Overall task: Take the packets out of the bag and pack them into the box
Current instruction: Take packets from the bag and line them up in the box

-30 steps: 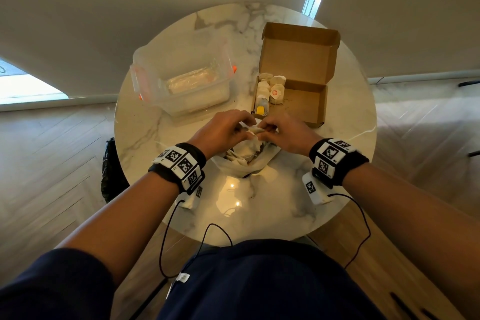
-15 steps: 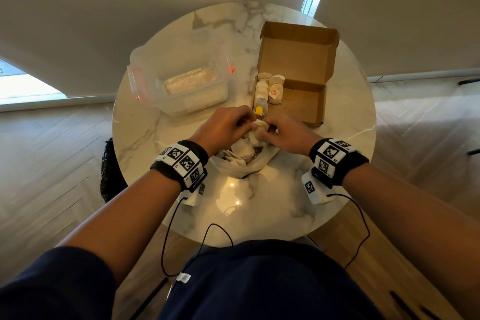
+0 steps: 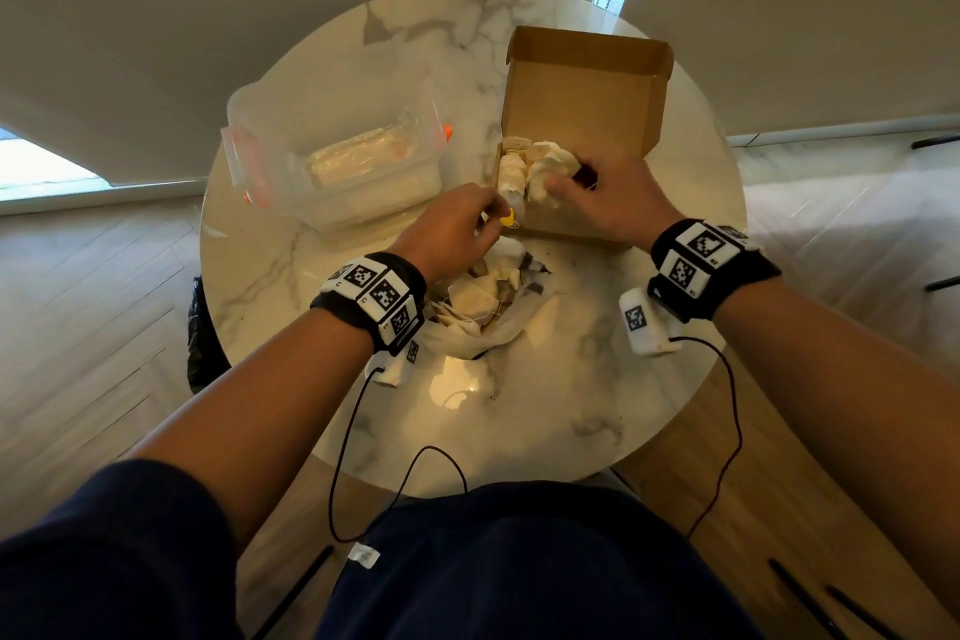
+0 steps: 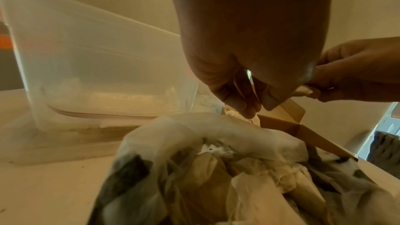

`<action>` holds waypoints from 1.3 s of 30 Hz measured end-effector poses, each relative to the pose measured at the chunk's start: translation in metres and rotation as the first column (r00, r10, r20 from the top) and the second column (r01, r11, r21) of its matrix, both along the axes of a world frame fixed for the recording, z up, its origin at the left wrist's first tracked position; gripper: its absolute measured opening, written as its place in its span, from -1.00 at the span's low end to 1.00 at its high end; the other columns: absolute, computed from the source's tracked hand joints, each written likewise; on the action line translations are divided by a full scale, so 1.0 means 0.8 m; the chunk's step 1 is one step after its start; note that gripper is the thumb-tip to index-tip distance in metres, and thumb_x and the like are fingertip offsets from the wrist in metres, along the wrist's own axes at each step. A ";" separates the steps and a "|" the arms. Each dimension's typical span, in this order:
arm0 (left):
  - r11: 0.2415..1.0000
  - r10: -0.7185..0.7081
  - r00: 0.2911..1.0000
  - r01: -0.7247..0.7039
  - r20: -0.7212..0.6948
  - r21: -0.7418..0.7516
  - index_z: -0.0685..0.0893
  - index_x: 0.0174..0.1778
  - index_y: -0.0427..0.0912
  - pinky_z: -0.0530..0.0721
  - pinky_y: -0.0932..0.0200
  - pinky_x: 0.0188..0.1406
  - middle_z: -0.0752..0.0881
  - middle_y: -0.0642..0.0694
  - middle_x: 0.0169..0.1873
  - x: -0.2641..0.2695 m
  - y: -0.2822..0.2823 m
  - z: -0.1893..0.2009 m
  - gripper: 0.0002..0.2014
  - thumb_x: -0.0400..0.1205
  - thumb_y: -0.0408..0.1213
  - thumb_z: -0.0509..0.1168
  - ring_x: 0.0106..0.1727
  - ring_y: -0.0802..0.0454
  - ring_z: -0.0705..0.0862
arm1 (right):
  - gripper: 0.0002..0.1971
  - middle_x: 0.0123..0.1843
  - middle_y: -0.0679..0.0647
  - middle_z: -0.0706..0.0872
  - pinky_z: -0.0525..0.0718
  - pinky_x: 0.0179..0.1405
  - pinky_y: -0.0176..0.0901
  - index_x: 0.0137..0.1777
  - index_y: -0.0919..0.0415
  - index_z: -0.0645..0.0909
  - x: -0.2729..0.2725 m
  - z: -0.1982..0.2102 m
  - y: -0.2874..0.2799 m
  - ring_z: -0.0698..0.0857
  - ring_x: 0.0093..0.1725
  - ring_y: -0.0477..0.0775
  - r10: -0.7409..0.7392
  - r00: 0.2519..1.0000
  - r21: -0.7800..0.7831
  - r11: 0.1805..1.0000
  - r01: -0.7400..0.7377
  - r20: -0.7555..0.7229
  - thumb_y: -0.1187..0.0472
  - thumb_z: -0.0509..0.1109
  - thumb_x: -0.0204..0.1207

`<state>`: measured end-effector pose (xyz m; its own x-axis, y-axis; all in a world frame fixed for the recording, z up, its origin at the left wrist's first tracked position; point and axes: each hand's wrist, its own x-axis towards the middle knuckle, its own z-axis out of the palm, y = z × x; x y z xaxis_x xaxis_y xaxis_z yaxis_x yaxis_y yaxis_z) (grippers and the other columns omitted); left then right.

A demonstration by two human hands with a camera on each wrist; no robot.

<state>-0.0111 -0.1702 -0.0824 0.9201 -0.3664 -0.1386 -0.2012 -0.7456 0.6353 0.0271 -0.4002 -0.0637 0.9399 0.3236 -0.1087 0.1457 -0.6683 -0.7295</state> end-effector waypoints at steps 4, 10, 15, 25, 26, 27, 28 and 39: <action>0.999 -0.029 1.000 0.030 -0.010 0.045 0.70 0.17 -0.09 0.41 0.43 -0.16 0.62 0.02 0.01 0.016 -0.013 -0.011 -0.83 0.71 -0.21 0.29 -0.06 0.14 0.56 | -0.74 -0.14 -0.02 0.69 0.47 -0.23 -0.24 0.11 0.10 0.70 0.030 -0.014 -0.006 0.59 -0.19 -0.09 -0.046 0.999 -0.076 0.996 0.044 -0.026 -0.08 0.38 0.65; 0.993 -0.063 0.991 0.074 -0.118 0.092 0.71 0.25 -0.07 0.50 0.21 0.07 0.61 -0.10 0.11 0.029 -0.020 -0.033 -0.76 0.71 -0.20 0.27 0.06 0.03 0.60 | -0.86 -0.04 -0.02 0.73 0.51 -0.17 -0.23 0.08 0.08 0.70 0.048 -0.048 0.002 0.68 -0.06 0.02 0.080 0.989 -0.166 0.981 -0.101 -0.127 0.05 0.42 0.64; 0.991 -0.082 0.987 0.096 -0.137 0.099 0.73 0.25 -0.09 0.47 0.25 0.03 0.59 0.00 0.06 0.035 -0.018 -0.044 -0.76 0.72 -0.19 0.26 0.03 0.09 0.58 | -0.72 0.05 0.07 0.70 0.73 -0.10 0.01 0.15 0.04 0.51 0.059 -0.077 0.014 0.68 -0.05 0.08 -0.064 0.983 -0.187 0.982 0.031 -0.172 0.12 0.52 0.54; 0.990 -0.098 0.985 0.111 -0.145 0.083 0.76 0.24 -0.09 0.57 0.21 0.05 0.64 -0.04 0.11 0.040 -0.015 -0.049 -0.75 0.72 -0.21 0.25 0.03 0.09 0.60 | -0.76 0.19 0.07 0.61 0.49 -0.14 -0.50 0.08 0.17 0.62 0.060 -0.103 0.017 0.61 0.01 -0.01 -0.053 0.998 -0.131 0.990 0.046 -0.046 0.13 0.55 0.51; 0.990 -0.099 0.984 0.112 -0.147 0.082 0.76 0.24 -0.09 0.56 0.22 0.04 0.64 -0.04 0.11 0.040 -0.015 -0.050 -0.75 0.72 -0.20 0.25 0.03 0.09 0.61 | -0.75 0.23 0.09 0.59 0.53 -0.09 -0.48 0.11 0.18 0.63 0.059 -0.104 0.017 0.61 0.03 0.00 -0.047 0.998 -0.126 0.991 0.040 -0.050 0.13 0.55 0.52; 0.990 -0.101 0.983 0.114 -0.151 0.082 0.76 0.25 -0.09 0.55 0.23 0.04 0.64 -0.04 0.11 0.040 -0.015 -0.050 -0.75 0.72 -0.20 0.25 0.03 0.10 0.60 | -0.75 0.24 0.10 0.58 0.59 0.00 -0.41 0.12 0.19 0.64 0.058 -0.104 0.017 0.61 0.05 0.02 -0.043 0.998 -0.120 0.992 0.037 -0.046 0.14 0.55 0.52; 0.990 -0.100 0.983 0.114 -0.155 0.082 0.75 0.25 -0.09 0.55 0.24 0.04 0.64 -0.03 0.11 0.040 -0.015 -0.050 -0.75 0.72 -0.20 0.25 0.02 0.10 0.60 | -0.74 0.25 0.12 0.57 0.63 0.08 -0.31 0.13 0.18 0.64 0.057 -0.103 0.017 0.61 0.07 0.04 -0.038 0.999 -0.118 0.992 0.034 -0.037 0.14 0.55 0.51; 0.996 -0.090 0.995 0.091 -0.044 0.025 0.71 0.16 -0.09 0.51 0.25 -0.05 0.59 0.03 -0.04 0.017 0.005 -0.025 -0.83 0.71 -0.24 0.26 -0.07 0.14 0.56 | -0.89 0.09 0.04 0.56 0.62 -0.05 -0.32 0.02 0.08 0.66 0.043 -0.066 0.008 0.58 -0.07 -0.06 -0.024 0.999 -0.102 0.994 0.027 0.035 0.16 0.49 0.54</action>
<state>0.0028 -0.1665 -0.1028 0.8763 -0.4435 -0.1881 -0.2417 -0.7425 0.6247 0.0617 -0.3936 -0.1168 0.9514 0.2884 -0.1081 0.1512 -0.7433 -0.6517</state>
